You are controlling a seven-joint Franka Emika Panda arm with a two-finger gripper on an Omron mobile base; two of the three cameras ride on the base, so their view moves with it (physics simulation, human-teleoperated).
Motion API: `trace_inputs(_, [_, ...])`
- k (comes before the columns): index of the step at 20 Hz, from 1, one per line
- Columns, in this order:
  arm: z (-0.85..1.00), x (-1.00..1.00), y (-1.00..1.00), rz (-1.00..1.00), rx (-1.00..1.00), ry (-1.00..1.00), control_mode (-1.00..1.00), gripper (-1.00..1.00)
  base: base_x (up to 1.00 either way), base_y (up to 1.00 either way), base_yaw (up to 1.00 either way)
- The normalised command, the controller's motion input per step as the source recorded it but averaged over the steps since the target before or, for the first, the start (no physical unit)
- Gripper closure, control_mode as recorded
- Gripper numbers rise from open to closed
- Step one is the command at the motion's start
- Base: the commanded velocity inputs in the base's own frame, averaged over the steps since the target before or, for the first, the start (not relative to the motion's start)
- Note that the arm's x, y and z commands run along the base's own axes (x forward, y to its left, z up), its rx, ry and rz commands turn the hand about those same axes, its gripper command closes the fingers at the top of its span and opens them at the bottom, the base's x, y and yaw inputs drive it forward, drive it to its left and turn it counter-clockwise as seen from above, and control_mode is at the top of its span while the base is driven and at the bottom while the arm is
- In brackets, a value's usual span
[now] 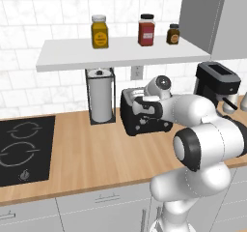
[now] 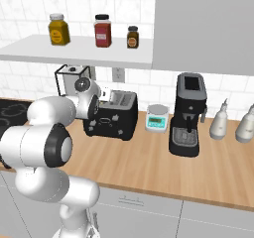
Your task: Start the toaster. Once the lever pops up, take the bread to the plate on the dining counter.
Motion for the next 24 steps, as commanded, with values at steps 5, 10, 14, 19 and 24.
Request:
trace_inputs(5, [0.00, 0.00, 0.00, 0.00, 0.00, 0.00, -1.00, -1.00, 0.00, 0.00, 0.00])
trace_inputs(10, [0.00, 0.00, 0.00, 0.00, 0.00, 0.00, -1.00, -1.00, 0.00, 0.00, 0.00])
trace_inputs(14, [0.00, 0.00, 0.00, 0.00, 0.00, 0.00, -1.00, -1.00, 0.00, 0.00, 0.00])
trace_inputs(19, [0.00, 0.00, 0.00, 0.00, 0.00, 0.00, -1.00, -1.00, 0.00, 0.00, 0.00])
trace_inputs(24, [0.00, 0.00, 0.00, 0.00, 0.00, 0.00, -1.00, -1.00, 0.00, 0.00, 0.00])
